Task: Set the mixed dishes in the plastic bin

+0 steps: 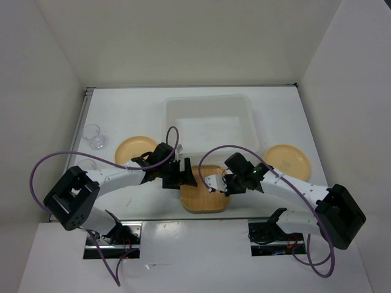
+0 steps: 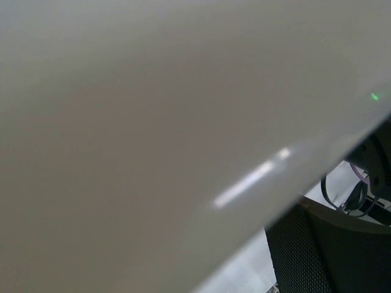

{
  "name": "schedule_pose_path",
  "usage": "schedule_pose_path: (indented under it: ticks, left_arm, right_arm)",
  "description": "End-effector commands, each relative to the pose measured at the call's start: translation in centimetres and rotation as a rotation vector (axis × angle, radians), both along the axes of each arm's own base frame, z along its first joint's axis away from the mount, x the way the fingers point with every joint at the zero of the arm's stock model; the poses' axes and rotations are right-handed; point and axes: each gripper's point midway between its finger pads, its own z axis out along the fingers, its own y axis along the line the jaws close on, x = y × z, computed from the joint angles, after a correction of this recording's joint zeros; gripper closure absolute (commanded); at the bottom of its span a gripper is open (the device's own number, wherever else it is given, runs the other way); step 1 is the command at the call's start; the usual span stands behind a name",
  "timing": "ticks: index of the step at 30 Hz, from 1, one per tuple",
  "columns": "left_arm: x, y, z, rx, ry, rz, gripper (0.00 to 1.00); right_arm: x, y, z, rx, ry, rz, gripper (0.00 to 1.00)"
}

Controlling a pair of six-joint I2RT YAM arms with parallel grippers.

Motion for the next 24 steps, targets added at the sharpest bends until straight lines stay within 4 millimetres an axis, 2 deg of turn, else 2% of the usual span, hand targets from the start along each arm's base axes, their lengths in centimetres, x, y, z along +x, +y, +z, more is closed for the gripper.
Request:
schedule_pose_path:
  ticks: [1,6,8,14,18,24]
  left_arm:
    - [-2.5,0.0,-0.8,0.01,0.089,-0.025,0.0]
    - [-3.2,-0.4,-0.7,0.005,0.094,-0.051,0.0]
    - [-3.2,-0.4,-0.7,0.005,0.094,-0.051,0.0]
    - [-3.2,-0.4,-0.7,0.005,0.094,-0.051,0.0]
    - [-3.1,-0.5,-0.9,0.005,0.094,-0.051,0.0]
    - [-3.1,-0.5,-0.9,0.007,0.088,-0.058,0.0]
  right_arm:
    - [0.6,1.0,0.3,0.015,-0.011,0.02,1.0]
    - [0.9,1.3,0.4,0.018,-0.003,0.004,1.0]
    - [1.6,2.0,1.7,0.041,-0.022,-0.005,1.0]
    - [2.1,4.3,4.7,0.136,0.006,-0.031,1.0]
    - [2.2,4.1,4.7,0.129,-0.002,-0.037,1.0]
    - [1.6,2.2,1.9,0.038,0.007,-0.033,1.0]
